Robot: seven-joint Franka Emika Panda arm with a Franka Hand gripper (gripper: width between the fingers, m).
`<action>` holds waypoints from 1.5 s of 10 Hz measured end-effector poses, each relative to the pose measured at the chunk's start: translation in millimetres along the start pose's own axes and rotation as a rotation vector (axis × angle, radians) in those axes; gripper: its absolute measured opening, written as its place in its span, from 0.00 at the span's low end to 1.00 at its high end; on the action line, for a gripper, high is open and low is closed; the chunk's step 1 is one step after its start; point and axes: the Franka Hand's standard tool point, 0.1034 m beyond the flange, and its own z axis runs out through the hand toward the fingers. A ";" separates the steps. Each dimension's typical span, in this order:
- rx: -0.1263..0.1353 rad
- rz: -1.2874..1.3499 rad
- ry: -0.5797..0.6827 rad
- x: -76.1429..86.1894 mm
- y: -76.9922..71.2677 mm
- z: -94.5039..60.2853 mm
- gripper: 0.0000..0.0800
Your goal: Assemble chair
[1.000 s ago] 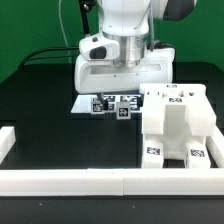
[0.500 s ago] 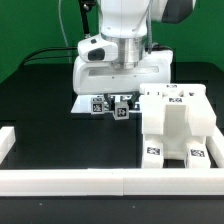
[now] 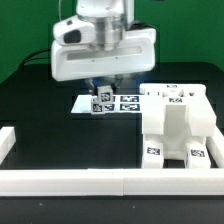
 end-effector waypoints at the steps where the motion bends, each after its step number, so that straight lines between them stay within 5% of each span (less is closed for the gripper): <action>1: -0.026 -0.027 0.040 -0.7 -1.3 0.1 0.35; 4: -0.021 -0.016 0.028 -3.1 0.0 3.1 0.35; 6: 0.027 0.180 -0.036 -8.4 44.5 26.7 0.35; 7: 0.008 0.190 -0.025 -5.6 62.0 34.6 0.35; 15: 0.026 0.402 -0.049 -16.7 75.4 47.6 0.35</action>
Offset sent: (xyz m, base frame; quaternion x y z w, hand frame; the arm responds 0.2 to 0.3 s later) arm 0.0000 0.0000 0.0000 0.0000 0.0000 0.0000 1.0000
